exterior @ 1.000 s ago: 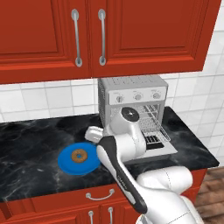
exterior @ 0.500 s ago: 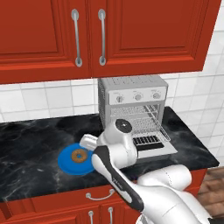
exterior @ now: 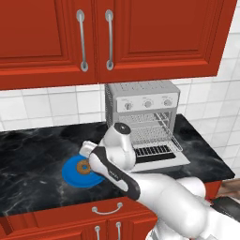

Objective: Pick up the bagel from the plate, place it on the toaster oven rack, close the door, and set the timer.

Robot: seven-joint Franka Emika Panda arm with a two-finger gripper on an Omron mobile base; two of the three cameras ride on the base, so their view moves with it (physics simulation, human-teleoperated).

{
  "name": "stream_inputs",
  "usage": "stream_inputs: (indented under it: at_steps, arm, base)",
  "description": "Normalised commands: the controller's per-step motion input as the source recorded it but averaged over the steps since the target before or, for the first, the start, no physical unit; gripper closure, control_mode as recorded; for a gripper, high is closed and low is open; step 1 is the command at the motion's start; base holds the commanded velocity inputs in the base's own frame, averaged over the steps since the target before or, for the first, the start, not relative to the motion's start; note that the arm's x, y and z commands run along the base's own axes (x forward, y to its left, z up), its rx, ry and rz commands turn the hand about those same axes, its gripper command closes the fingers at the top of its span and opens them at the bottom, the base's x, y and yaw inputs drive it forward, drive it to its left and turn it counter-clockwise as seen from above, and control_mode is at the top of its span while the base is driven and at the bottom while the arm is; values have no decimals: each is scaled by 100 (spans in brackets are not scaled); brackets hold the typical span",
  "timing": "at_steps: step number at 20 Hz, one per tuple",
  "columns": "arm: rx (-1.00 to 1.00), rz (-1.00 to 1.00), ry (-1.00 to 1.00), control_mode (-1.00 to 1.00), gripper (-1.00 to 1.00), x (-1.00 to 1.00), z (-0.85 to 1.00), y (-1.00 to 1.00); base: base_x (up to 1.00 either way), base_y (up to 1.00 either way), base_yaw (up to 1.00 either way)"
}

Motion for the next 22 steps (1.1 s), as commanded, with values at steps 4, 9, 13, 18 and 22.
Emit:
stream_inputs:
  at_steps: [4,9,13,18,22]
  arm:
    - [0,-1,9,-100,-100,28,-22,2]
    - [-1,0,3,-100,-100,13,-38,5]
    - [0,0,0,-100,-100,9,-22,10]
    - [0,0,0,-100,-100,8,-17,1]
    - [0,0,0,-100,-100,16,-15,5]
  base:
    - [0,0,0]
    - [0,0,0]
    - [0,0,0]
    - [0,0,0]
    - [0,0,0]
